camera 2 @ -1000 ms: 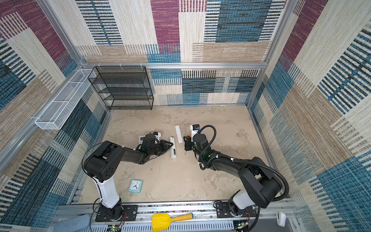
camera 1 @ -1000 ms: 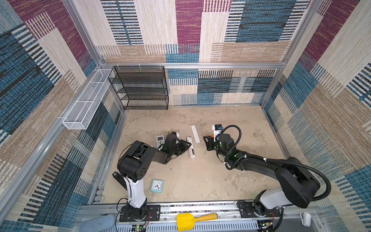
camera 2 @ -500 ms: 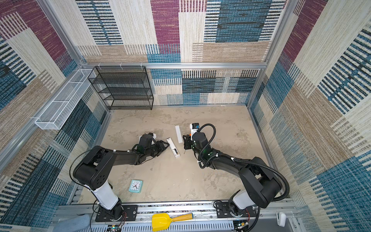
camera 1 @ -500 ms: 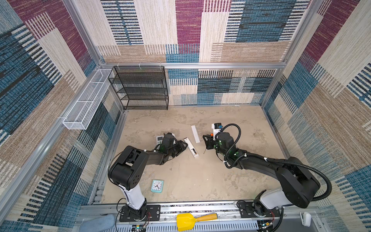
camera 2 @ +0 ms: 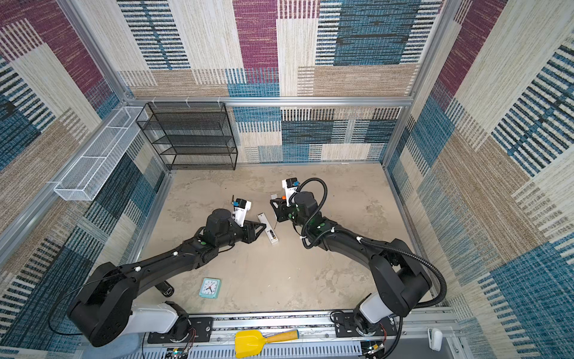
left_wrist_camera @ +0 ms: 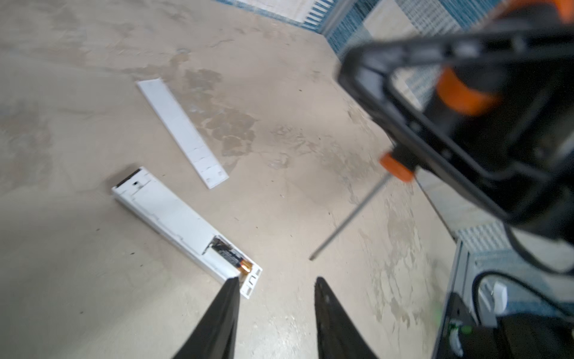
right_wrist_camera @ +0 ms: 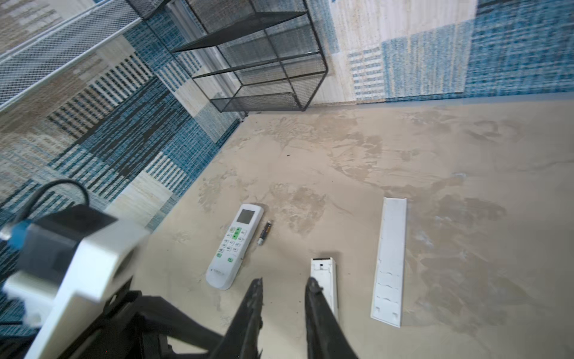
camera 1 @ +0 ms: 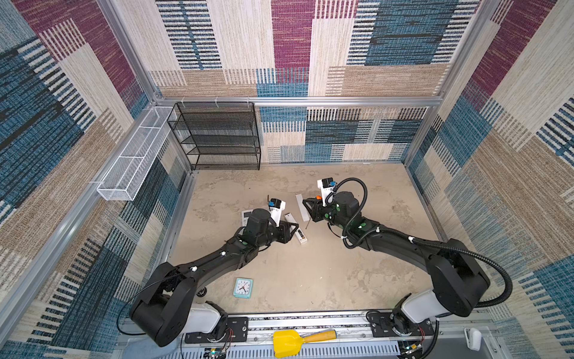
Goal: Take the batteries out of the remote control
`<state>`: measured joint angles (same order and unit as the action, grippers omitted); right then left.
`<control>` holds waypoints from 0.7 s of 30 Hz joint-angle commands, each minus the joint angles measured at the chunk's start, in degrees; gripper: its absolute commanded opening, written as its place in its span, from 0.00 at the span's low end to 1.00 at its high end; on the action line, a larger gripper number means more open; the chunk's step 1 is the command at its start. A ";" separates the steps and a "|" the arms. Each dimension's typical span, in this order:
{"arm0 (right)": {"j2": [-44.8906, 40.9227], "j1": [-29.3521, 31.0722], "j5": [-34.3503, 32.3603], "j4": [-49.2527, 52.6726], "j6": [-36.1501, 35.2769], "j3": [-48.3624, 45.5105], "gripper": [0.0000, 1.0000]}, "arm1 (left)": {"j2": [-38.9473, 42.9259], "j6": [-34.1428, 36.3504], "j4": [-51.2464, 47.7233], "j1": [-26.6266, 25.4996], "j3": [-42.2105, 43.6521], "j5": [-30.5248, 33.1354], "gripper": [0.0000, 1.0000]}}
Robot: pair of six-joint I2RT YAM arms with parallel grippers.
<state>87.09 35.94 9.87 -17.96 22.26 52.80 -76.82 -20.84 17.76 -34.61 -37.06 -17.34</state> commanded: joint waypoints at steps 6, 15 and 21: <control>1.76 -0.34 15.01 8.88 -3.19 7.75 0.00 | 0.55 17.93 5.10 -1.85 1.13 -4.25 0.43; 1.57 -0.35 18.69 7.87 0.10 7.28 0.00 | -2.02 15.41 10.05 -1.86 -0.56 -4.06 0.26; 0.99 -0.35 18.99 6.74 1.19 6.40 0.00 | -2.02 14.60 10.08 -1.81 -1.02 -3.69 0.06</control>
<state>88.77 35.55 27.49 -9.19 22.09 59.51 -78.81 -7.01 25.12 -36.49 -37.41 -21.15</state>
